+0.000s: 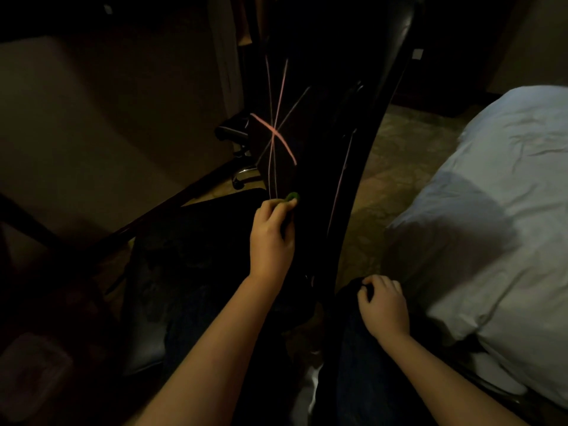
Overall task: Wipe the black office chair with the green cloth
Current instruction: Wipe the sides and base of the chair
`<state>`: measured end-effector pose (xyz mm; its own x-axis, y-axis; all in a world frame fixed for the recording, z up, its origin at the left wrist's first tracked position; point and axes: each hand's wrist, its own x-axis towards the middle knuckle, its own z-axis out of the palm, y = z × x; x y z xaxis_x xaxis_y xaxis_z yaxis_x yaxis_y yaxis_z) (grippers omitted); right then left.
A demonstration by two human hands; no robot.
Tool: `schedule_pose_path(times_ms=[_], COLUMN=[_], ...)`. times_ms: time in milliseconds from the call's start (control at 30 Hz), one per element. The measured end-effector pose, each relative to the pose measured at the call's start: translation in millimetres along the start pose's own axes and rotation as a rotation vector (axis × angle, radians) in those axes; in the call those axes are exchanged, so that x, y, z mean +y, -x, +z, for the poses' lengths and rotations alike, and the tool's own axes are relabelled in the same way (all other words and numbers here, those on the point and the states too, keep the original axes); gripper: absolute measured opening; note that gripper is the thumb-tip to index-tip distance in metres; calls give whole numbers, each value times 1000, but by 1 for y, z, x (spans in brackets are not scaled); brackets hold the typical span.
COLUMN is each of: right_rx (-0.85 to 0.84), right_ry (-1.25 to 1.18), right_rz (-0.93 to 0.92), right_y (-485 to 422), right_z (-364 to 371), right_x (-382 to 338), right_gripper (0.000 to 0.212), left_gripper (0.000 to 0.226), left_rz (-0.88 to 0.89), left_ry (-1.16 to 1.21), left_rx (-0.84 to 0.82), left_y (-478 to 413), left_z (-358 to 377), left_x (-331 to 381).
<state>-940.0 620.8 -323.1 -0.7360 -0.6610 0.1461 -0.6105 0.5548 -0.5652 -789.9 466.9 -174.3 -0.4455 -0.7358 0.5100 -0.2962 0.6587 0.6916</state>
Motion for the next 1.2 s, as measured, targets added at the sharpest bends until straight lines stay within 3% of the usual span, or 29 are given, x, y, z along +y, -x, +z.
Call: schedule_pose_path(times_ms=[267,500,667,900,1200], right_rx=[-12,-52,-15,-58,-52], right_ry=[14,67,-3,-36,-22], right_rz=[22,43,34,26,26], right_y=[-1,-4,-4,-5,-5], right_z=[-1,-1,-2,-9,-10], right_x=[-1,2,-3,-2,-2], right_gripper=[22,30,14,15,16], left_gripper=[40,34,34,33,31], left_rz=[-30,79,214,310,305], left_ry=[1,35,26,32,-30], left_rx=[-17,82,90,109,155], left_y=[2,-29,-72,-108,-95], left_z=[-2,-1,-9,-15,-5], left_x=[3,37,77,110,100])
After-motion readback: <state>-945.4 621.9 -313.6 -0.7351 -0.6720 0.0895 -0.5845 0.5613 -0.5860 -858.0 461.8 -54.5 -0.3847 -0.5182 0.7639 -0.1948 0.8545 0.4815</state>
